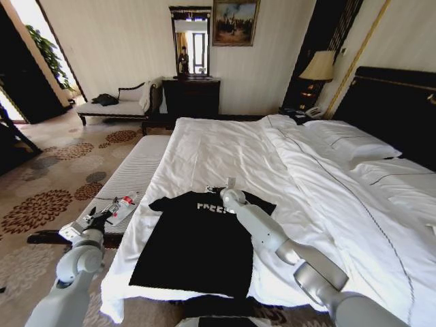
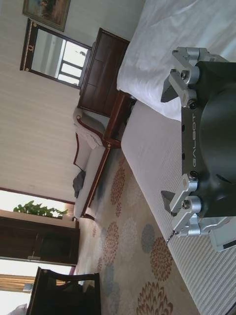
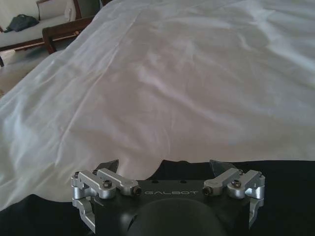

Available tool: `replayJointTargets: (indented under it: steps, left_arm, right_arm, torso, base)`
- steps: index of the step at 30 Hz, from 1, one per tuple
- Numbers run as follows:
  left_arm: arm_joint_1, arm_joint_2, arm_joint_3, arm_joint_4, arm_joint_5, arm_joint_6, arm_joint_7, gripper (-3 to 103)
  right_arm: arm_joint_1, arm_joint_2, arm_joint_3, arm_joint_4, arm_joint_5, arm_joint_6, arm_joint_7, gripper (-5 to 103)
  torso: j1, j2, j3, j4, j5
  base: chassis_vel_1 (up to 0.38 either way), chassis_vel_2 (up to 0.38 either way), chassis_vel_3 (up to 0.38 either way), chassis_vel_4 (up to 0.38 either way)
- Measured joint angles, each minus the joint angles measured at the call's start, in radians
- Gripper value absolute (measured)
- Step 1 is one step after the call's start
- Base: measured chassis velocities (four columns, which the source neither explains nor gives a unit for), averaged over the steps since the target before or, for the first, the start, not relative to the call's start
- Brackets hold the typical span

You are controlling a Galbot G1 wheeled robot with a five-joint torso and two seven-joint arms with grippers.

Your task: Fold the clothes on the bed.

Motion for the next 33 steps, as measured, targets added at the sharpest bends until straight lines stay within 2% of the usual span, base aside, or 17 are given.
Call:
replayJointTargets:
  steps: [3,11,14,15,17,18,21,22,23,24,27,28,29,30,32,33]
  left_arm:
    - [0.000,0.000,0.001,-0.007,0.000,0.000,-0.001,100]
    - [0.000,-0.006,0.010,-0.015,0.004,0.001,-0.003,100]
    - [0.000,-0.010,0.012,-0.015,0.009,0.002,-0.005,100]
    - [0.000,-0.010,0.012,-0.015,0.010,0.002,-0.006,100]
    - [0.000,-0.011,0.012,-0.014,0.011,0.002,-0.006,100]
    - [0.000,-0.011,0.011,-0.013,0.012,0.002,-0.006,100]
    - [0.002,-0.013,0.010,-0.010,0.015,0.002,-0.006,100]
    - [0.003,-0.013,0.010,-0.009,0.016,0.001,-0.006,100]
    - [0.003,-0.014,0.009,-0.007,0.016,0.001,-0.007,100]
    - [0.003,-0.015,0.009,-0.007,0.017,0.001,-0.007,100]
    - [0.002,-0.016,0.010,-0.006,0.019,0.001,-0.007,100]
    - [0.001,-0.016,0.011,-0.006,0.020,0.001,-0.007,100]
    - [0.000,-0.016,0.013,-0.006,0.020,0.001,-0.007,100]
    - [-0.001,-0.016,0.013,-0.005,0.020,0.001,-0.008,100]
    - [-0.001,-0.016,0.013,-0.005,0.020,0.001,-0.008,100]
    - [-0.002,-0.015,0.014,-0.005,0.020,0.001,-0.009,100]
  right_arm:
    - [-0.004,0.008,0.003,-0.030,-0.067,-0.003,0.012,100]
    - [-0.037,0.010,0.002,-0.016,-0.078,-0.011,0.016,100]
    - [-0.049,0.022,-0.001,-0.021,-0.089,-0.011,0.012,103]
    - [-0.049,0.024,-0.002,-0.024,-0.092,-0.011,0.011,94]
    - [-0.050,0.026,-0.003,-0.027,-0.098,-0.011,0.010,94]
    - [-0.050,0.028,-0.004,-0.033,-0.105,-0.009,0.007,84]
    - [-0.049,0.030,-0.004,-0.045,-0.115,-0.003,0.000,84]
    - [-0.046,0.032,-0.003,-0.054,-0.122,0.002,-0.005,73]
    - [-0.041,0.034,0.000,-0.064,-0.129,0.007,-0.009,73]
    - [-0.038,0.036,0.004,-0.070,-0.133,0.010,-0.011,62]
    - [-0.030,0.039,0.012,-0.084,-0.137,0.014,-0.015,62]
    - [-0.026,0.040,0.016,-0.089,-0.138,0.017,-0.017,51]
    - [-0.024,0.041,0.020,-0.092,-0.138,0.021,-0.020,51]
    - [-0.023,0.041,0.021,-0.092,-0.139,0.024,-0.022,41]
    - [-0.023,0.041,0.022,-0.092,-0.139,0.025,-0.024,41]
    - [-0.023,0.041,0.023,-0.091,-0.140,0.029,-0.030,30]
  torso:
    - [0.000,0.000,0.000,0.0001,0.0000]
    - [0.000,0.000,0.000,0.0001,0.0002]
    - [0.000,0.000,0.000,0.0005,0.0002]
    - [0.000,0.000,0.000,0.0005,0.0002]
    - [0.000,0.000,0.000,0.0004,0.0001]
    - [0.000,0.000,0.000,0.0003,0.0002]
    - [0.000,0.000,0.000,0.0004,0.0002]
    - [0.000,0.000,0.000,0.0004,0.0002]
    - [0.000,0.000,0.000,0.0004,0.0002]
    - [0.000,0.000,0.000,0.0005,0.0002]
    - [0.000,0.000,0.000,0.0004,0.0002]
    - [0.000,0.000,0.000,0.0004,0.0002]
    - [0.000,0.000,0.000,0.0004,0.0002]
    - [0.000,0.000,0.000,0.0004,0.0002]
    - [0.000,0.000,0.000,0.0004,0.0001]
    - [0.000,0.000,0.000,0.0003,0.0002]
  base:
    - [0.000,0.000,0.000,0.000]
    - [0.000,0.000,0.000,0.000]
    - [0.000,0.000,0.000,0.000]
    - [0.000,0.000,0.000,0.000]
    - [0.000,0.000,0.000,0.000]
    - [0.000,0.000,0.000,0.000]
    - [0.000,0.000,0.000,0.000]
    - [0.000,0.000,0.000,0.000]
    - [0.000,0.000,0.000,0.000]
    - [0.000,0.000,0.000,0.000]
    - [0.000,0.000,0.000,0.000]
    - [0.000,0.000,0.000,0.000]
    - [0.000,0.000,0.000,0.000]
    - [0.000,0.000,0.000,0.000]
    - [0.000,0.000,0.000,0.000]
    - [0.000,0.000,0.000,0.000]
